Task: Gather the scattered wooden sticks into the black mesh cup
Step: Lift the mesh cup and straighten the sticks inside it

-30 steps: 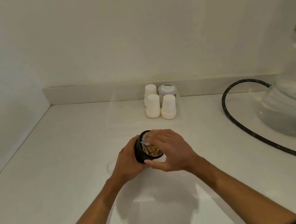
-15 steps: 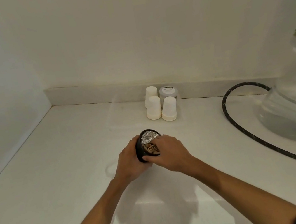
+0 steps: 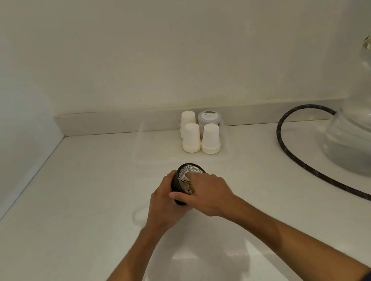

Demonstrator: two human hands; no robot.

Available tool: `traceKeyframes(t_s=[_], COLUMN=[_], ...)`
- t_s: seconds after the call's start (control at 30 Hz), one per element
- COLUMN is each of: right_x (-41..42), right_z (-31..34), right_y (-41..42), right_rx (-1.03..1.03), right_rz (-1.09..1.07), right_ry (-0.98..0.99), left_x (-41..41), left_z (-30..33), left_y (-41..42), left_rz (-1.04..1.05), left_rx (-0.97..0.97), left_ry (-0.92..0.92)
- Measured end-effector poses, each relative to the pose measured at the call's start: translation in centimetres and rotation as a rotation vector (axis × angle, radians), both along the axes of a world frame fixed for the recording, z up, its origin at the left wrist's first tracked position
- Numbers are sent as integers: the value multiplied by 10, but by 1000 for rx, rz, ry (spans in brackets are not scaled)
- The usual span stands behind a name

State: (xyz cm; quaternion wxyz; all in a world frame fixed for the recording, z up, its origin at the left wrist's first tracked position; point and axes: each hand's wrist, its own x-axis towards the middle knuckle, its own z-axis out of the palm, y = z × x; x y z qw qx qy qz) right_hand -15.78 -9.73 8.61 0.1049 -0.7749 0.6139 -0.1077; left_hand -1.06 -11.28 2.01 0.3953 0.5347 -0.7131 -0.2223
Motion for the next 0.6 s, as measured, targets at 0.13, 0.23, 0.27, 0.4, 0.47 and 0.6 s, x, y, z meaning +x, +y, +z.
traceKeyframes(t_s=[0.13, 0.23, 0.27, 0.4, 0.47, 0.6], right_x=[4, 3, 1, -2, -2, -1], right_z=[1, -1, -1, 2, 5, 6], right_y=[1, 4, 4, 6, 3, -3], right_rx=[2, -94, -111, -60, 26, 196], right_rz=[46, 96, 107, 104, 79, 127], right_ry=[-51, -119, -148, -223, -193, -166], left_x=[-2, 1, 2, 4, 2, -5], left_z=[3, 5, 5, 3, 1, -1], left_y=[1, 0, 0, -1, 0, 3], left_rz=[-14, 1, -6, -2, -3, -27], left_rx=[10, 1, -7, -17, -34, -28], left_ry=[40, 42, 34, 8, -22, -15])
